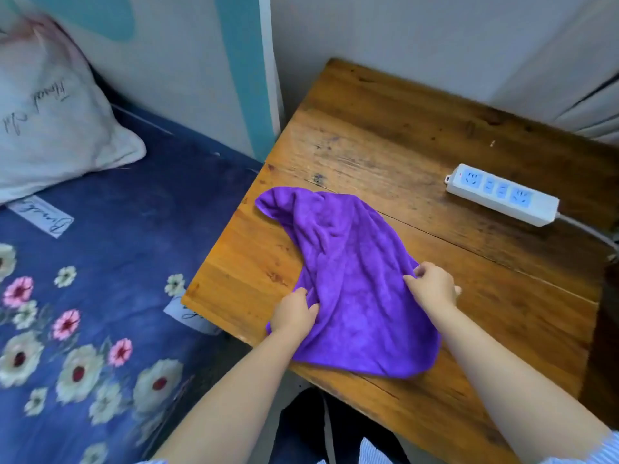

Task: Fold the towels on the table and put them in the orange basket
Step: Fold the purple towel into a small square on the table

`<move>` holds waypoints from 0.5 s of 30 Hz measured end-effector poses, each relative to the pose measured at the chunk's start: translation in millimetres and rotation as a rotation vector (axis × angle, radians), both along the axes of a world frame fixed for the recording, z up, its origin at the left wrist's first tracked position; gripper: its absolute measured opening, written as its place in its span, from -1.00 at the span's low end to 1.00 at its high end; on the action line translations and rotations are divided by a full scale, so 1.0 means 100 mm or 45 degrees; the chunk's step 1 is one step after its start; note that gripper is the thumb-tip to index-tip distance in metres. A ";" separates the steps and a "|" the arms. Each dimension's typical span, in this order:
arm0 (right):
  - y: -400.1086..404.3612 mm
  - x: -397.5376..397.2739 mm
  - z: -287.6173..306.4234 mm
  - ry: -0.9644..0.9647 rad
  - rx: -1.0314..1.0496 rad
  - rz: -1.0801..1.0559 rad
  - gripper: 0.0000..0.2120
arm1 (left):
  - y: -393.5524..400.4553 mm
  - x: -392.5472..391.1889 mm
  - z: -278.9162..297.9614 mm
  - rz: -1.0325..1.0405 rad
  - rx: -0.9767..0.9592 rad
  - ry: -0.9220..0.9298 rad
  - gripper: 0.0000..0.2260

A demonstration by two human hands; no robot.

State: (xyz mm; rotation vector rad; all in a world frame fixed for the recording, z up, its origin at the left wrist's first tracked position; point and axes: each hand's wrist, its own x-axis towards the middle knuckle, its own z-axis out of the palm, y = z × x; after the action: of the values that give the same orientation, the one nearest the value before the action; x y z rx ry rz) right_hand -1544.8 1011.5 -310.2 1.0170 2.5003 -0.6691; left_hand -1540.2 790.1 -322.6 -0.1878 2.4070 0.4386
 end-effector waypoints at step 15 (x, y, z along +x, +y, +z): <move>0.43 0.29 0.07 0.378 -0.223 -0.499 -0.91 | -0.63 0.11 0.07 0.694 0.328 -0.027 -0.71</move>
State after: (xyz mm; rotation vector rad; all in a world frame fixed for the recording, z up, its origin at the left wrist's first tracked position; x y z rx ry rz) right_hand -1515.5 1054.3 -303.3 1.4461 2.4394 -1.2126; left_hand -1529.6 726.6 -315.3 -0.7331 2.2285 0.9779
